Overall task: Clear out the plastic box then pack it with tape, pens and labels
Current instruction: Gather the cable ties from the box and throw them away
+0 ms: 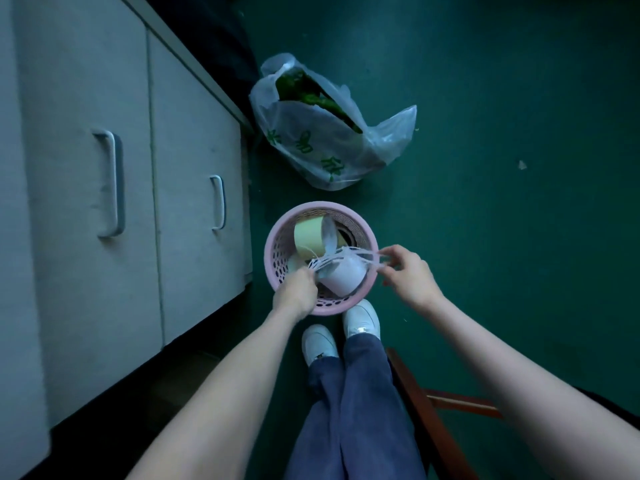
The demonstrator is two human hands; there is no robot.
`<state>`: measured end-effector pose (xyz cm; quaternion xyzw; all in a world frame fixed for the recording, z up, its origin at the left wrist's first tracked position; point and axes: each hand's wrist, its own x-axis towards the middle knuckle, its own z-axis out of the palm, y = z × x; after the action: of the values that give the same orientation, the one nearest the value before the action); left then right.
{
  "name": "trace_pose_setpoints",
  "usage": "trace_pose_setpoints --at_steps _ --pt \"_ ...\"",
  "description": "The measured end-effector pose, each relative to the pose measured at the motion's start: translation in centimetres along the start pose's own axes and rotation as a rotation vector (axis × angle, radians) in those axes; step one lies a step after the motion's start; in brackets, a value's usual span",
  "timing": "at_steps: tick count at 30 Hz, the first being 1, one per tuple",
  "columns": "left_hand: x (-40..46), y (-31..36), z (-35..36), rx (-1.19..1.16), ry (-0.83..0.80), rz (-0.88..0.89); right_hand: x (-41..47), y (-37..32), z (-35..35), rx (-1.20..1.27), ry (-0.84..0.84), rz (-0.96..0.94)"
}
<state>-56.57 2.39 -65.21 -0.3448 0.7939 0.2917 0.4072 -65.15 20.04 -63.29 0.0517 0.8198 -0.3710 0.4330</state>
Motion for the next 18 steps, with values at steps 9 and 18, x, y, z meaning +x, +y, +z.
trace_pose_setpoints --at_steps 9,18 --pt "0.3 -3.3 0.0 0.285 0.259 0.122 -0.7 1.2 0.6 0.019 -0.001 0.033" --pt "1.3 -2.6 0.4 0.787 0.285 0.231 -1.4 2.5 1.0 -0.141 0.027 0.037"
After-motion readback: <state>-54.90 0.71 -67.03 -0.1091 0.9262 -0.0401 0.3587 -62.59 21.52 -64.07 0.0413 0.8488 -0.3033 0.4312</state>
